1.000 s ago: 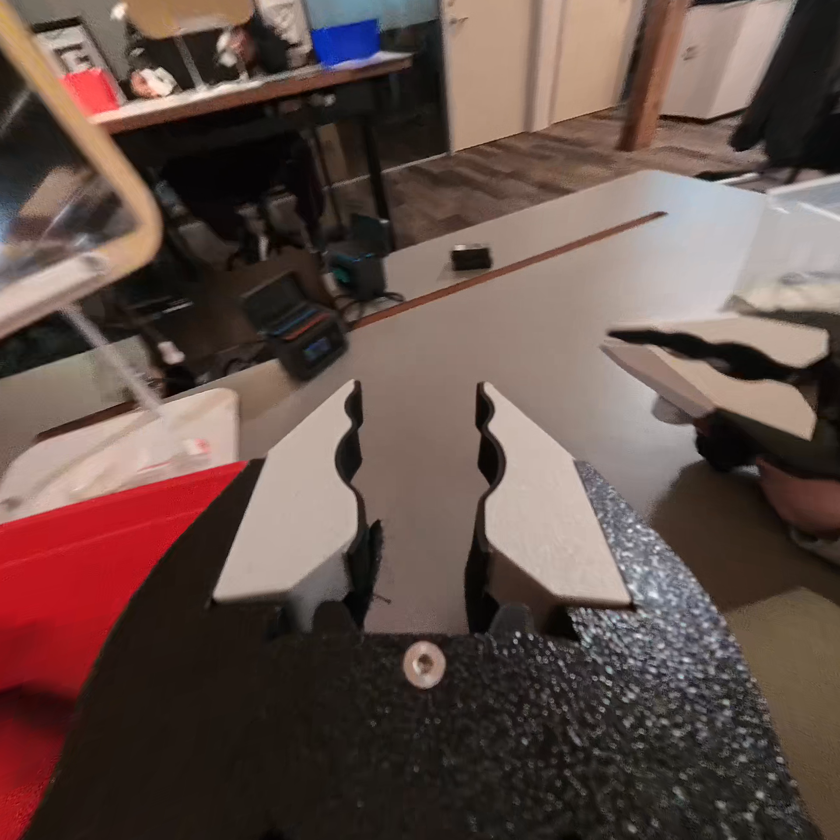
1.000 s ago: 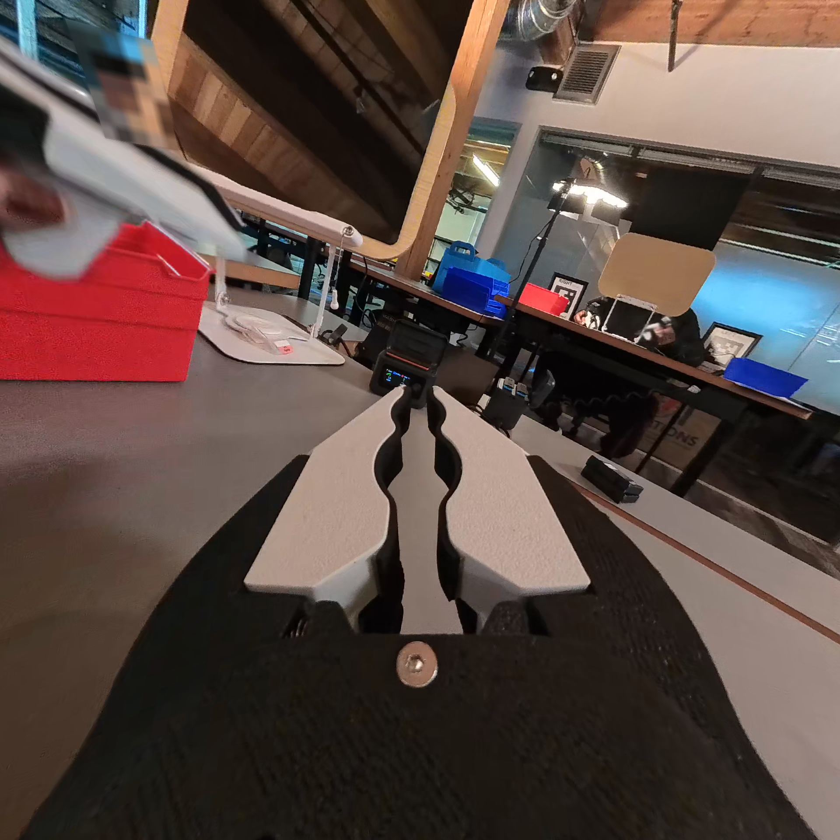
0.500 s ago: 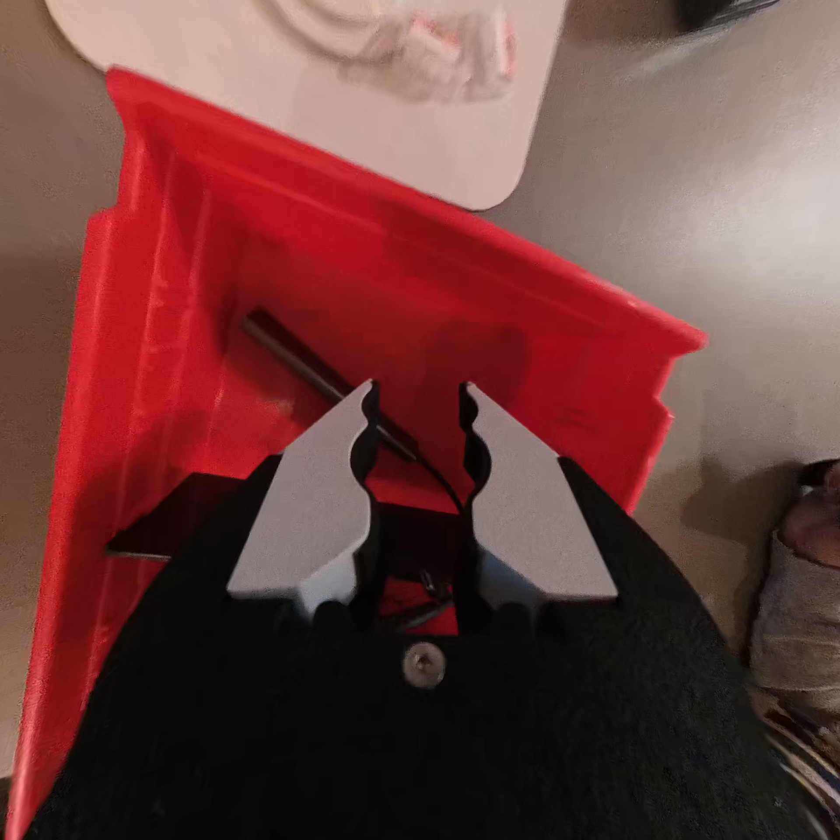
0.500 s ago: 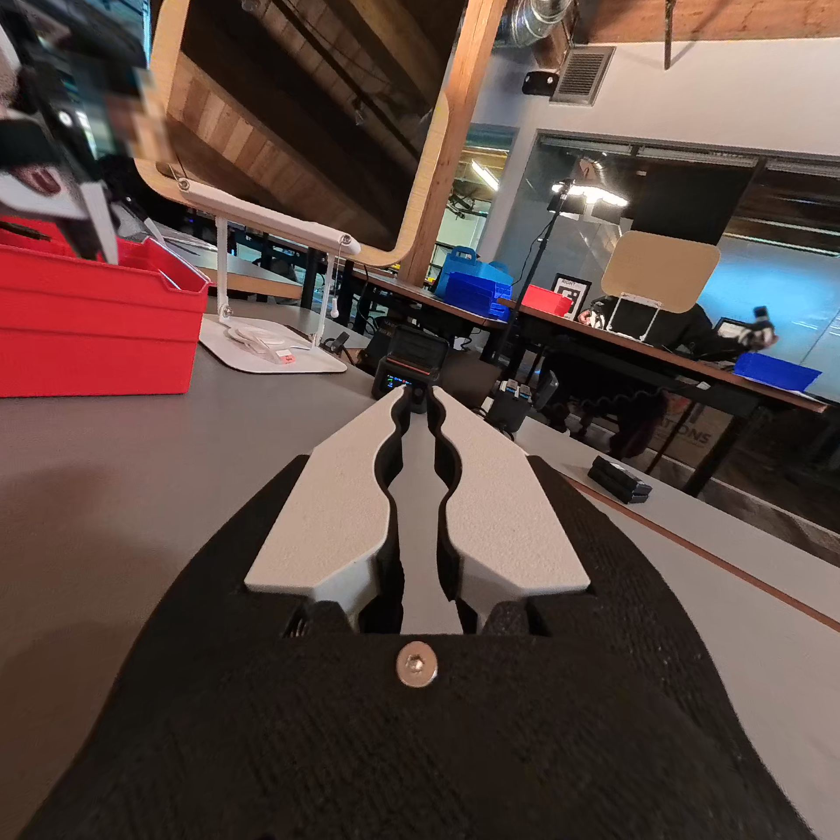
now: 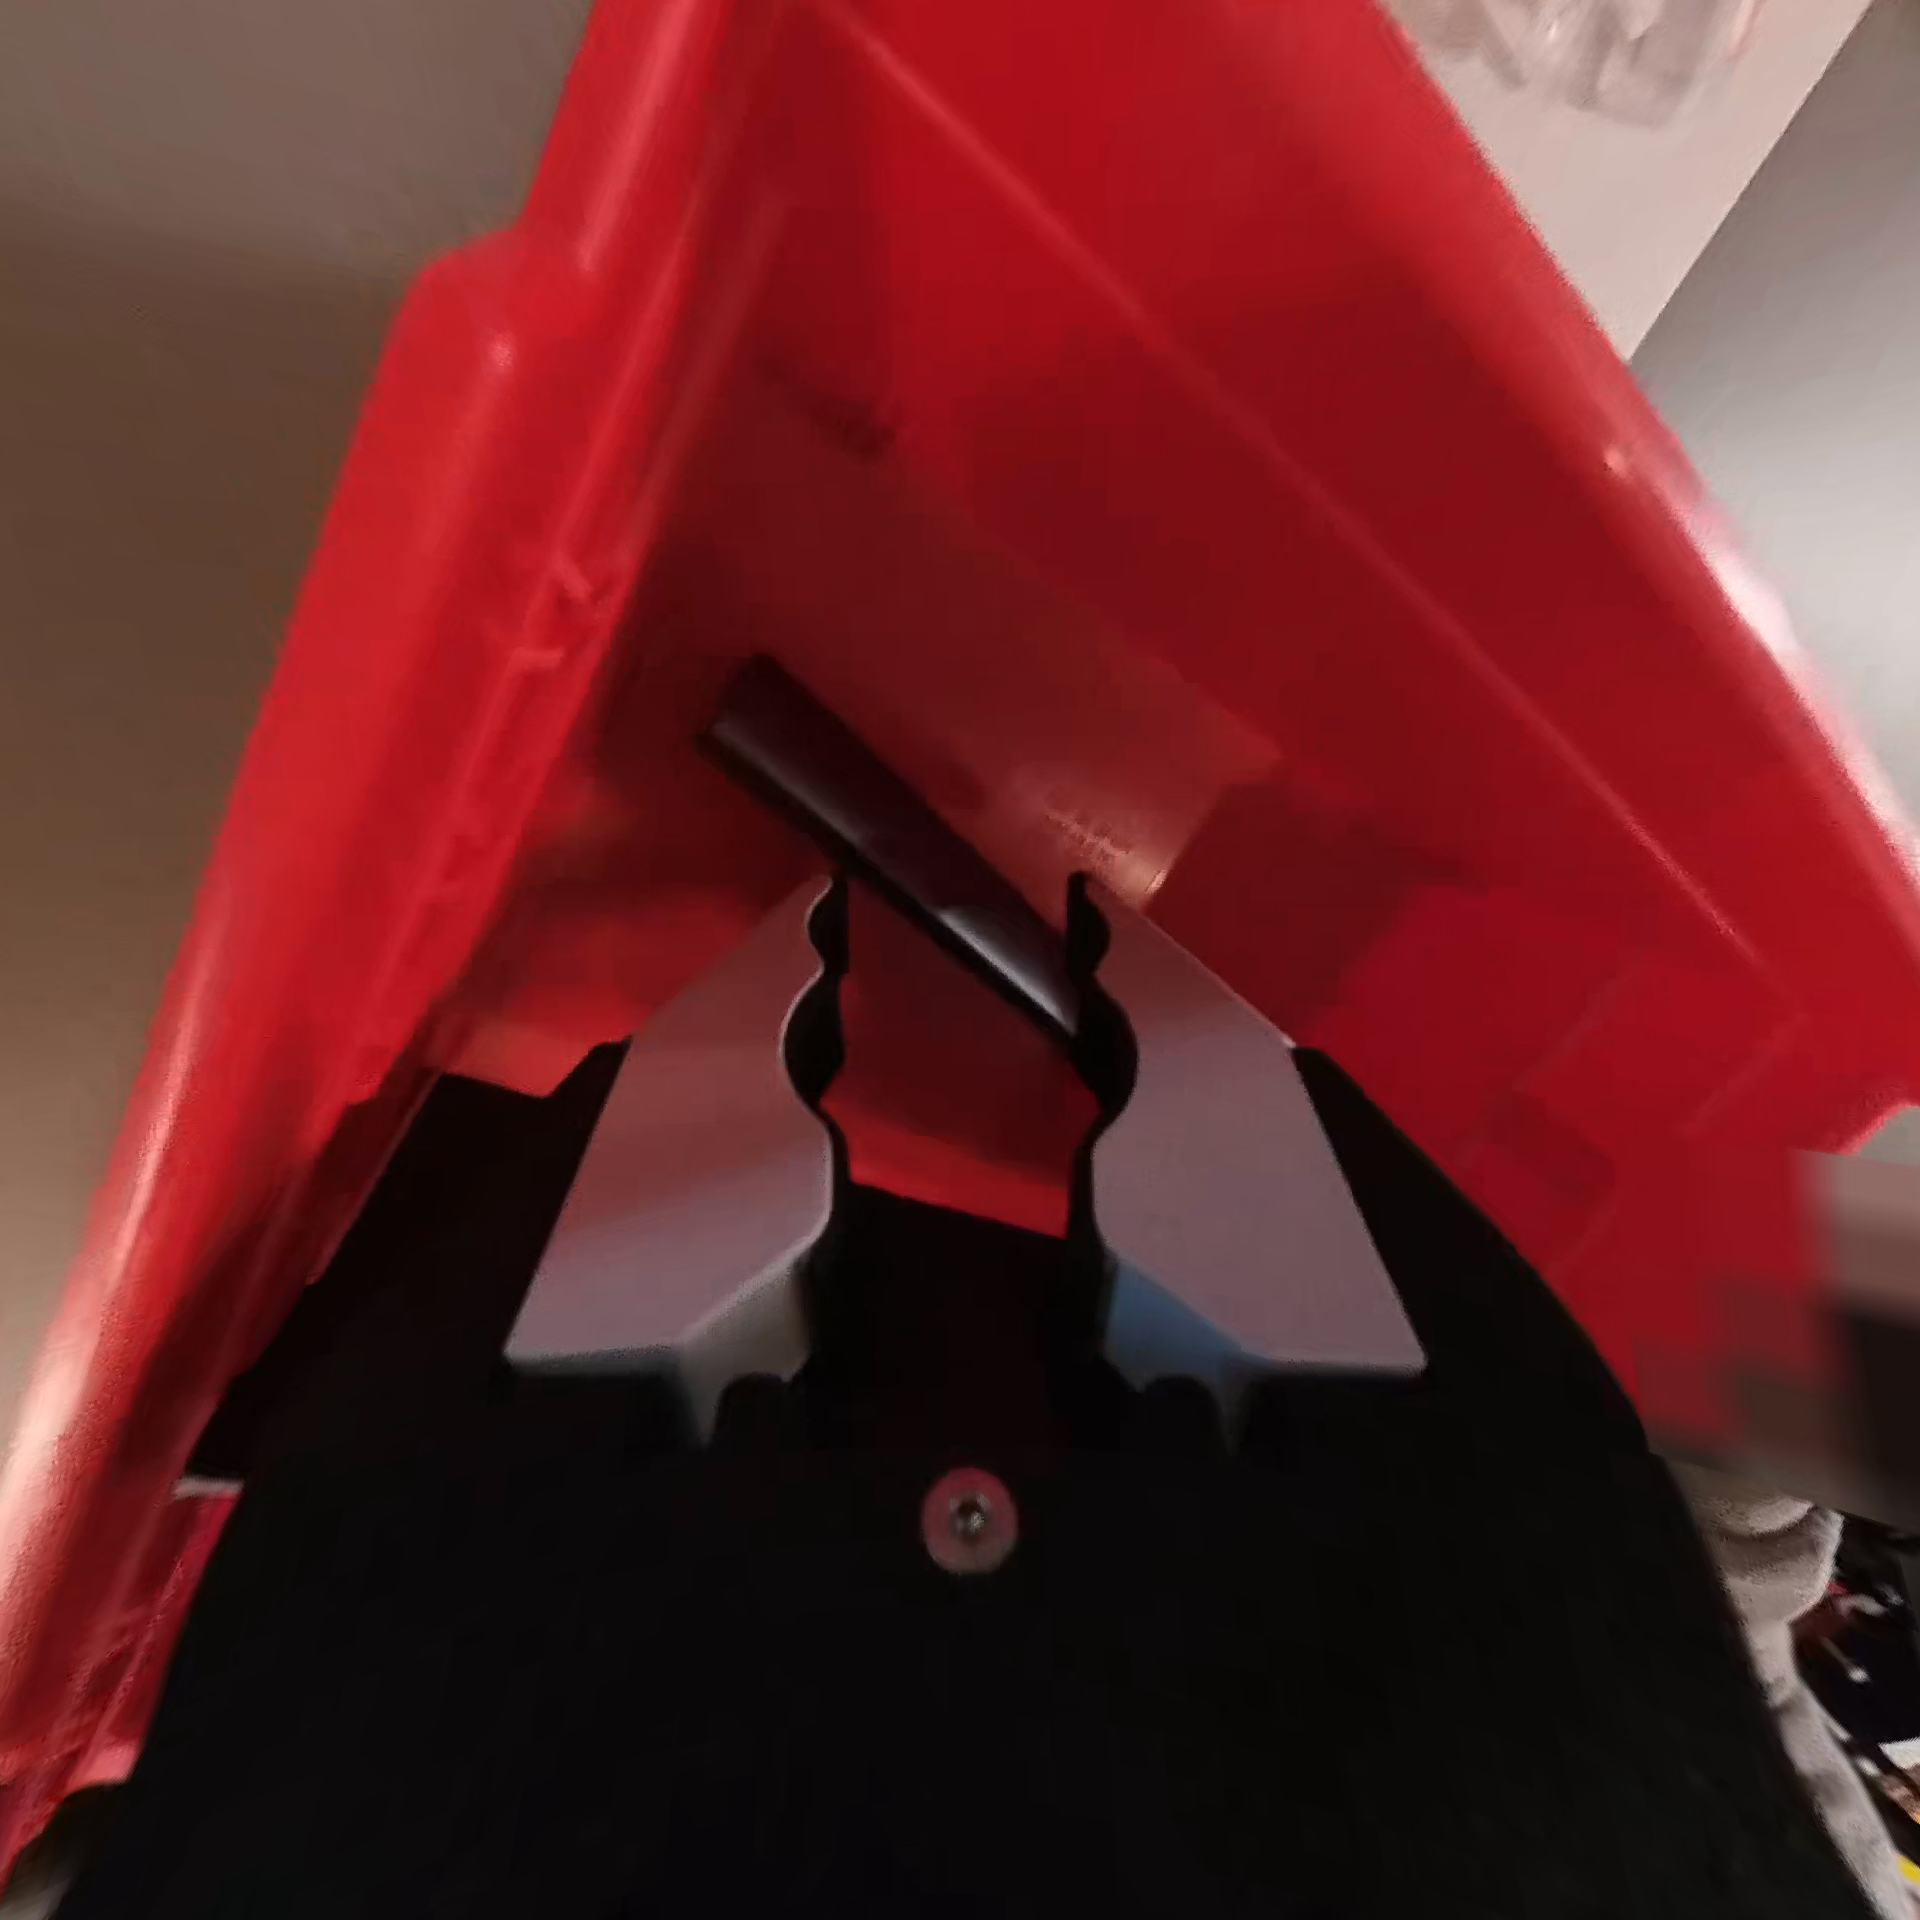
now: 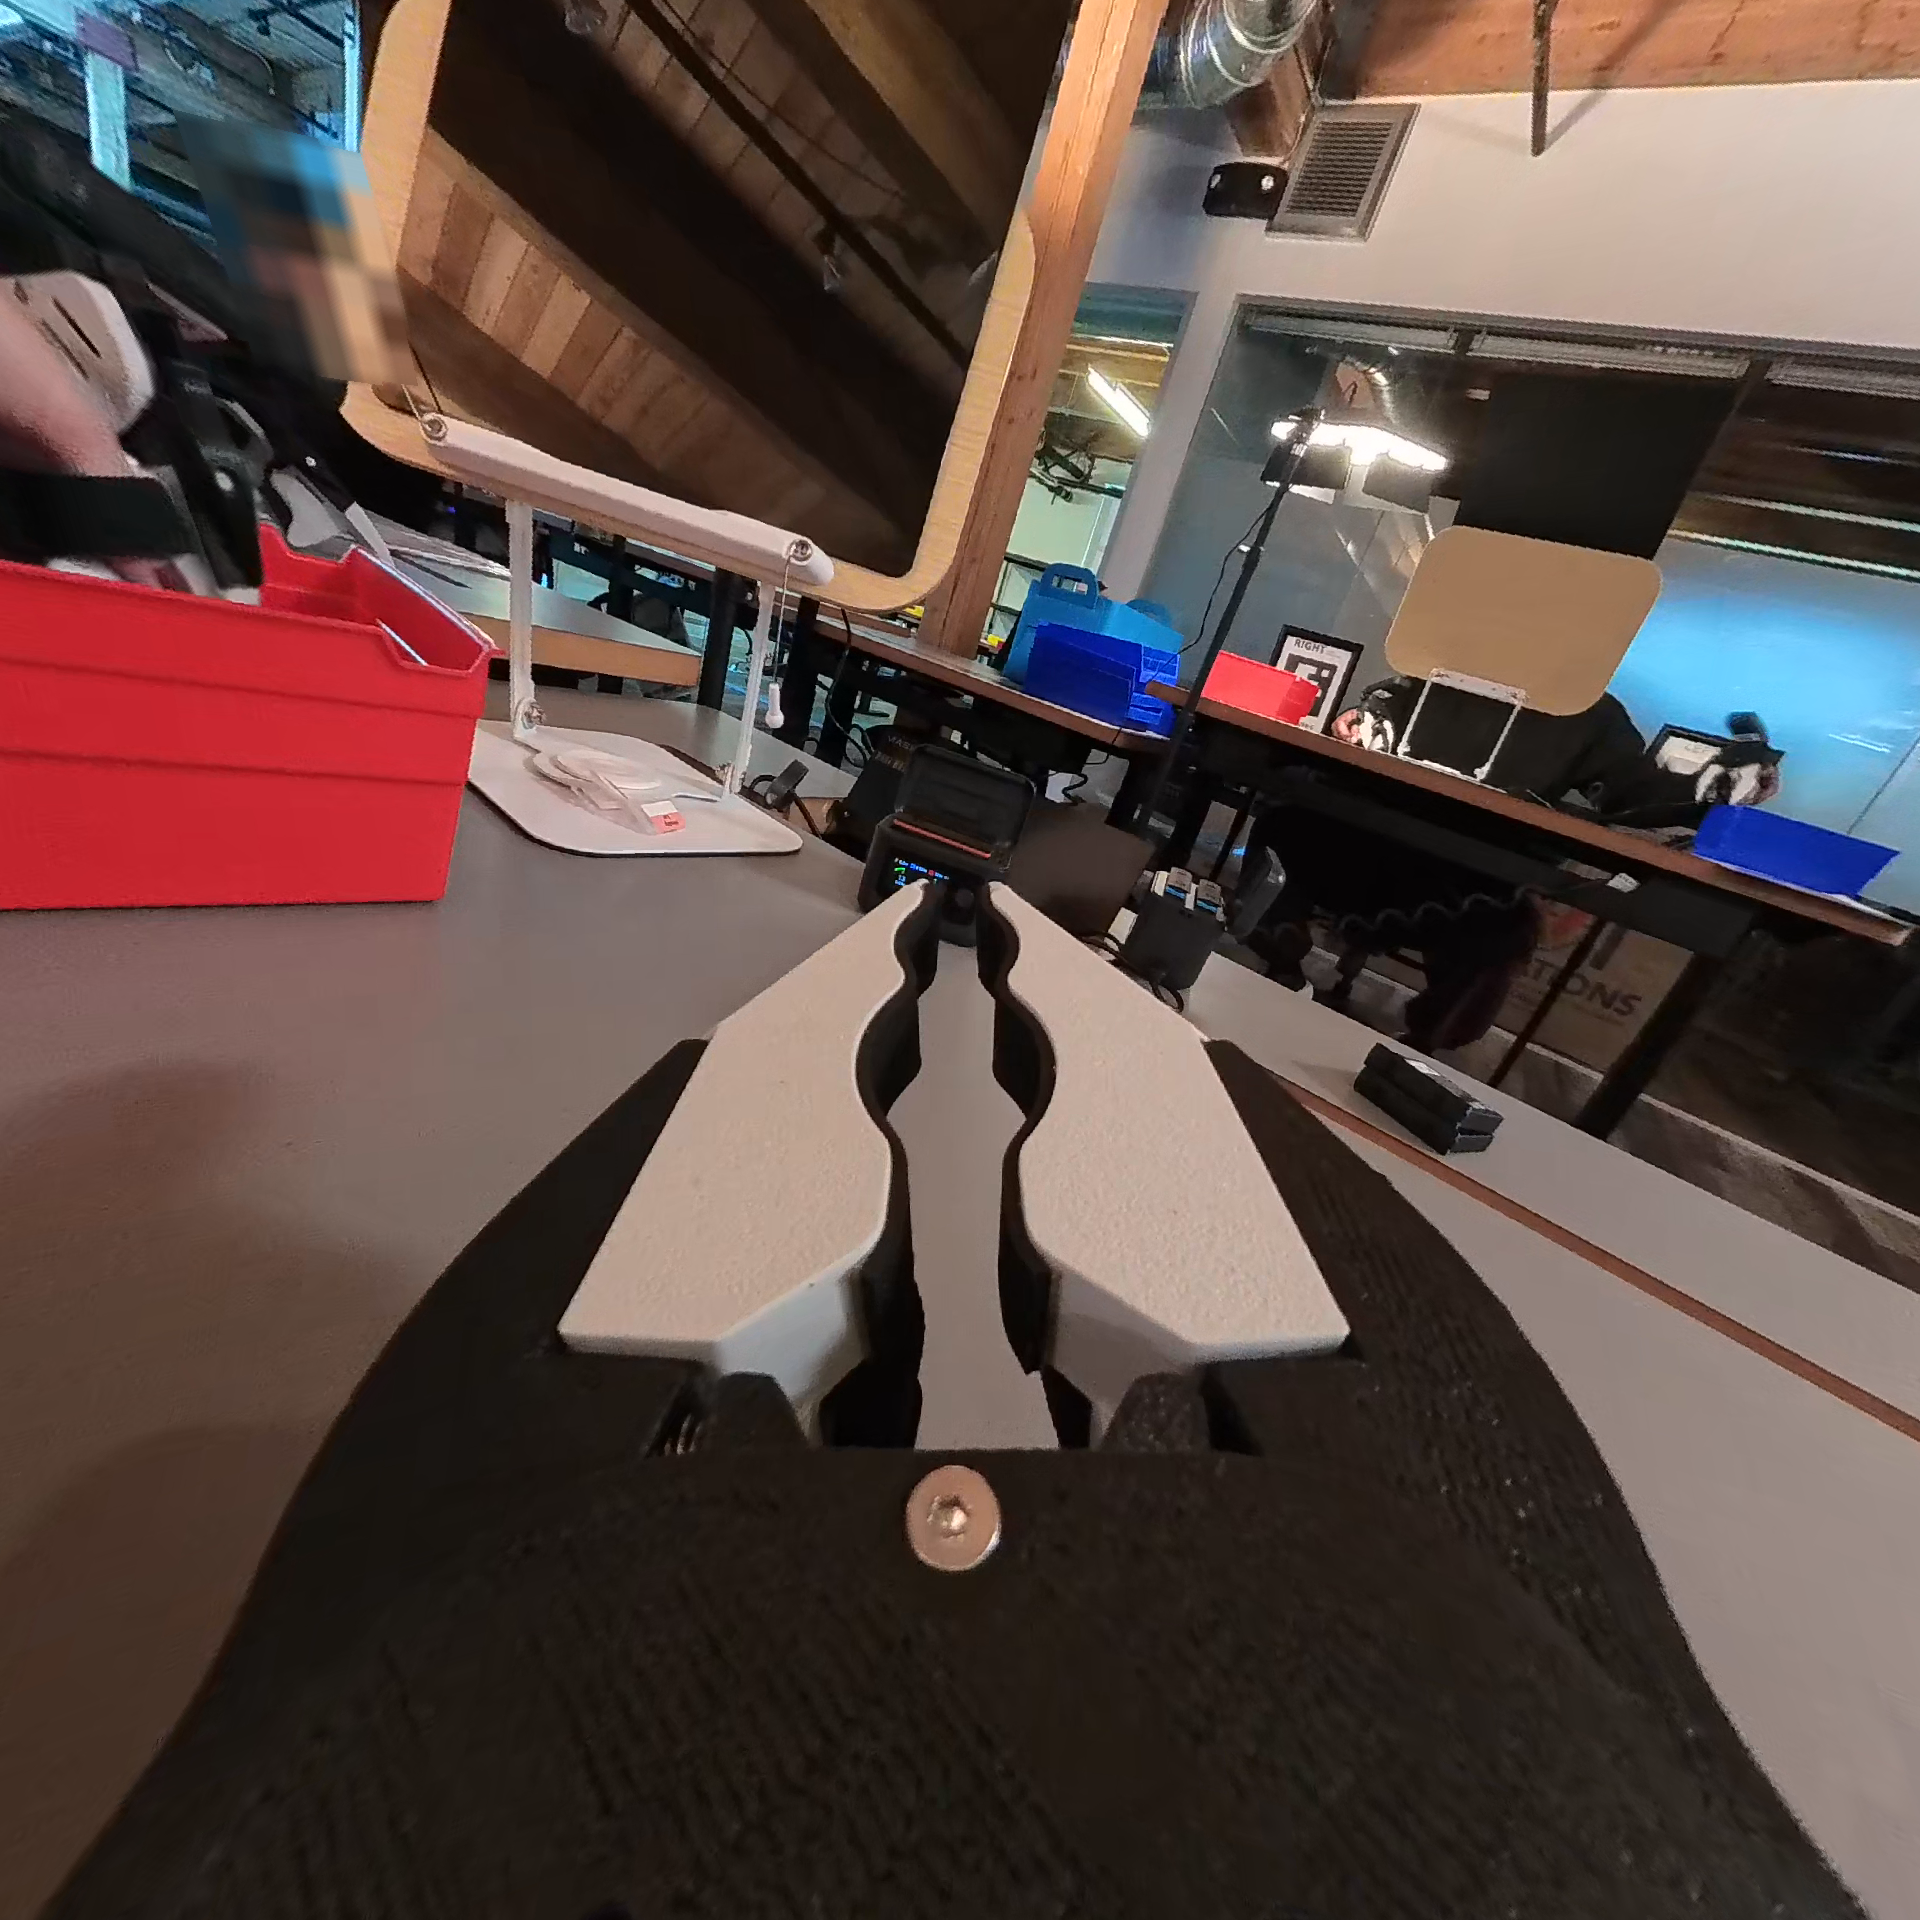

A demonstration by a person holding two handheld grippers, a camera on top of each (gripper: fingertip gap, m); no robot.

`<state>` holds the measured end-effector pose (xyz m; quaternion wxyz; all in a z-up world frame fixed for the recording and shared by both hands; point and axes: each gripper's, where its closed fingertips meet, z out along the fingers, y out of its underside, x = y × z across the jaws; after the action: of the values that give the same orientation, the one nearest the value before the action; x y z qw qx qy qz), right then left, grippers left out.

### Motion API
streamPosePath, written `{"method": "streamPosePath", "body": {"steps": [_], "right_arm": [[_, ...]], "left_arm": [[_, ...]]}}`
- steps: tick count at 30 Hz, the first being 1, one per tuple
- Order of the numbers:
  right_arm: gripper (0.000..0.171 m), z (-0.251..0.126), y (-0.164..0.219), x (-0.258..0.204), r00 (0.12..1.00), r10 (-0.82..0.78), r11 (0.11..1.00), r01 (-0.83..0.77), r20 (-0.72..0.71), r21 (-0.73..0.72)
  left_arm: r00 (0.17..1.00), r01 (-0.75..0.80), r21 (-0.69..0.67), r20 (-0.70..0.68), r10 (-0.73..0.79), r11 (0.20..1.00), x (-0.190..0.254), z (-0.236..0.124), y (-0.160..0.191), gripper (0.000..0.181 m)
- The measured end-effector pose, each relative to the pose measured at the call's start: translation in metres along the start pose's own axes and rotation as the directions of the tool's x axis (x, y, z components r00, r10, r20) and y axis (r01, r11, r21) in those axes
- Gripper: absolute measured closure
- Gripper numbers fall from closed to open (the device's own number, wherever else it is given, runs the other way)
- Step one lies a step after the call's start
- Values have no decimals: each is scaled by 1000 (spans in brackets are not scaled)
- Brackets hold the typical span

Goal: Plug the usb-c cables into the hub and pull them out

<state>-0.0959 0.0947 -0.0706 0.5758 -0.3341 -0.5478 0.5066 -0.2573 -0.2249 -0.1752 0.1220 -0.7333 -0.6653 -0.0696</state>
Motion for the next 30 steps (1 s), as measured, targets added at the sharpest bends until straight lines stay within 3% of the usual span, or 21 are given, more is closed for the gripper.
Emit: {"method": "streamPosePath", "body": {"steps": [5, 9, 16, 20, 25, 28, 30], "right_arm": [[166, 0, 0, -1, 1000, -3, 1000, 3, 5, -1], [166, 1, 0, -1, 1000, -2, 1000, 2, 8, -1], [166, 2, 1, 2, 1000, 7, 1000, -7, -4, 0], [166, 1, 0, 10, 999, 18, 1000, -17, -37, 10], [166, -8, -7, 41, 990, 36, 999, -30, -139, 45], [167, -17, -12, 64, 978, 10, 998, 3, -209, 63], [167, -23, -11, 80, 965, -5, 998, 19, -261, 53]], "left_arm": [[998, -42, -12, 55, 43, 999, -4, 9, -2, 156], [984, -176, -12, 19, 176, 984, 13, 1, -3, 170], [887, -460, 186, 57, 458, 868, 65, -78, -8, 173], [786, -605, 374, 139, 602, 703, 118, -141, -2, 173], [565, -648, 608, -21, 825, 459, 233, -190, 47, 174], [429, -609, 687, -134, 893, 396, 286, -200, 75, 174], [344, -581, 698, -254, 904, 418, 314, -194, 92, 174]]}}
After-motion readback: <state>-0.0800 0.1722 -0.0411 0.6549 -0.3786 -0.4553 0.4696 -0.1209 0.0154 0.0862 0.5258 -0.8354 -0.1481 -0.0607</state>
